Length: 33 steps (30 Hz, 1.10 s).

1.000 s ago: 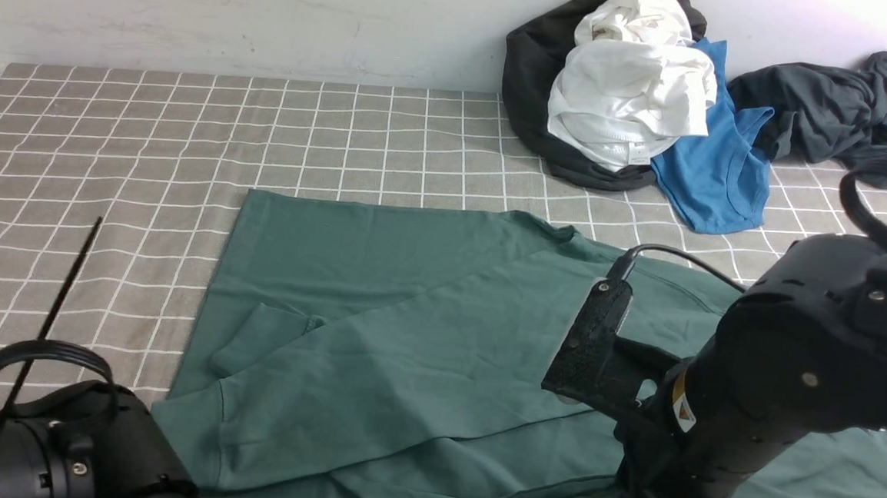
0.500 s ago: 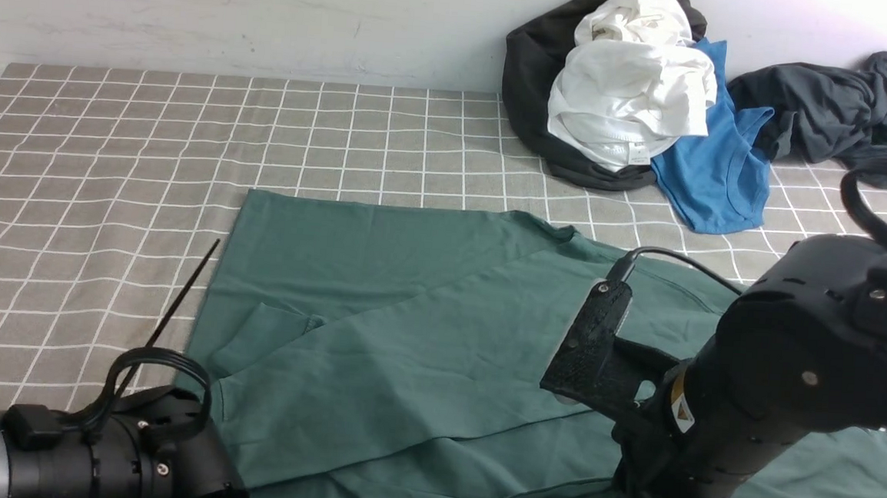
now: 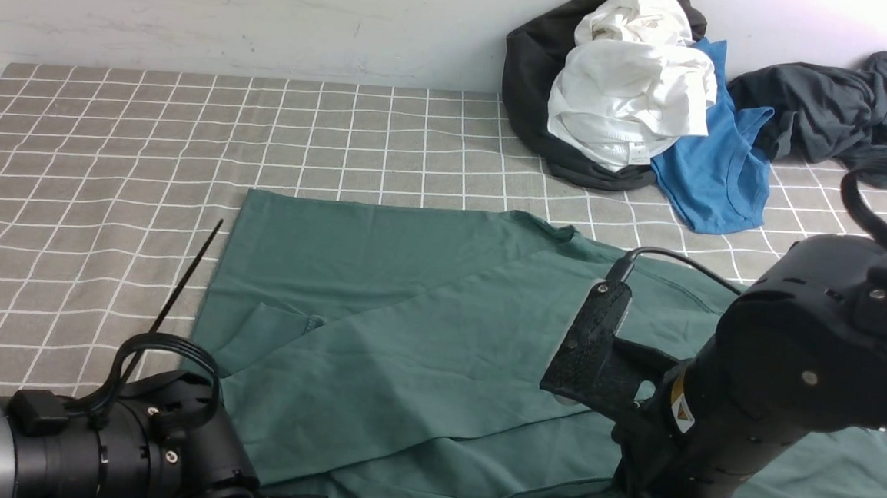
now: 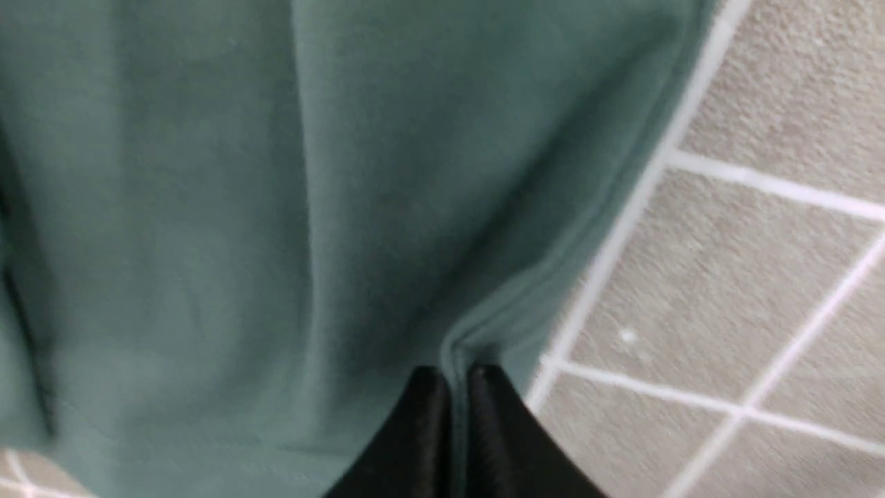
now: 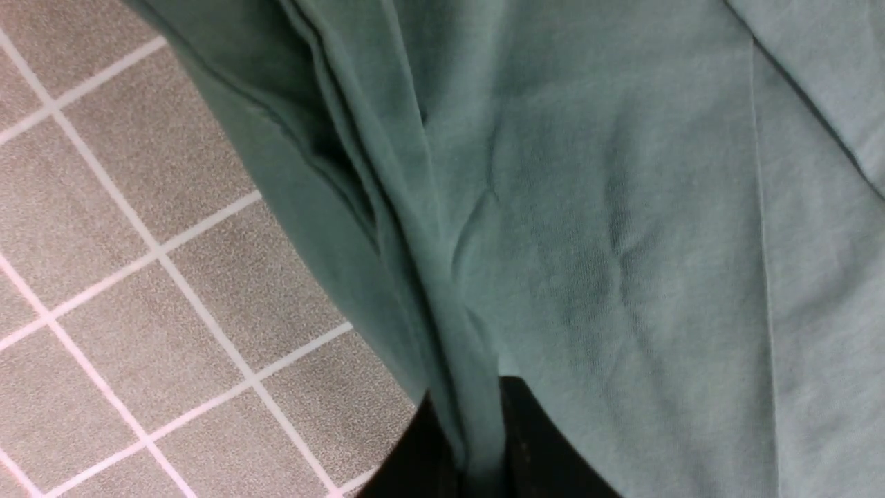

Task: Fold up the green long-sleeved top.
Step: Use both arms simultaneously to clamp the lower edge of the clothing fabric, then use both arms to drag the lower edge of the fabric forward and fold it over the upper edge

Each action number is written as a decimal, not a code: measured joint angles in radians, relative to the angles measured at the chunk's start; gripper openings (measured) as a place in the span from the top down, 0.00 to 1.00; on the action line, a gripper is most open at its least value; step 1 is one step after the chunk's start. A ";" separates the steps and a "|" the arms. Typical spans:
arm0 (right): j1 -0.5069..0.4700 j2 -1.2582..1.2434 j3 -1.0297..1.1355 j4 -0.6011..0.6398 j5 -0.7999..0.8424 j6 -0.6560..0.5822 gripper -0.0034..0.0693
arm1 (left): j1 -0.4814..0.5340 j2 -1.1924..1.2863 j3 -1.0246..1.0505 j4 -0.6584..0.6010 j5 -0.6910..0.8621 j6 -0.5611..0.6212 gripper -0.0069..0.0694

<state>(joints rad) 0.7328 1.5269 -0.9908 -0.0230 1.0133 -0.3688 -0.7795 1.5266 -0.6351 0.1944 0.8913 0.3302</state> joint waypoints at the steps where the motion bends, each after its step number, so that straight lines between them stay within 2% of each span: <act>1: 0.000 0.000 0.000 -0.005 0.003 -0.002 0.93 | 0.010 0.000 -0.010 -0.012 0.026 0.000 0.91; 5: 0.000 0.000 0.000 -0.041 0.019 -0.014 0.93 | 0.075 -0.018 -0.070 -0.049 0.100 0.014 0.91; 6: 0.000 0.000 -0.005 -0.067 0.024 -0.018 0.93 | 0.136 -0.045 -0.115 -0.065 0.125 0.036 0.90; 7: 0.000 0.000 -0.007 -0.070 0.025 -0.019 0.93 | 0.144 -0.048 -0.121 -0.067 0.127 0.040 0.90; 8: -0.013 0.005 -0.024 -0.088 0.028 -0.023 0.93 | 0.211 -0.070 -0.178 -0.083 0.135 0.081 0.90; 9: -0.015 0.005 -0.030 -0.090 0.028 -0.023 0.93 | 0.228 -0.074 -0.194 -0.085 0.135 0.086 0.90; 12: -0.084 0.023 -0.110 -0.100 0.015 -0.063 0.93 | 0.366 -0.073 -0.356 -0.123 0.139 0.202 0.90; 13: -0.094 0.025 -0.116 -0.100 0.016 -0.066 0.93 | 0.380 -0.071 -0.365 -0.126 0.140 0.208 0.90; 17: -0.200 0.113 -0.308 -0.063 0.013 -0.199 0.93 | 0.505 0.033 -0.602 -0.172 0.157 0.314 0.90; 19: -0.222 0.145 -0.361 -0.047 0.017 -0.231 0.93 | 0.525 0.068 -0.658 -0.179 0.157 0.323 0.90; 24: -0.312 0.375 -0.683 0.037 0.046 -0.370 0.93 | 0.607 0.300 -0.982 -0.194 0.166 0.370 0.90; 33: -0.369 0.703 -1.032 0.067 -0.001 -0.390 0.93 | 0.648 0.638 -1.328 -0.202 0.157 0.391 0.90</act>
<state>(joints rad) 0.3634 2.2301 -2.0226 0.0435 1.0122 -0.7591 -0.1316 2.1649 -1.9631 -0.0073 1.0481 0.7210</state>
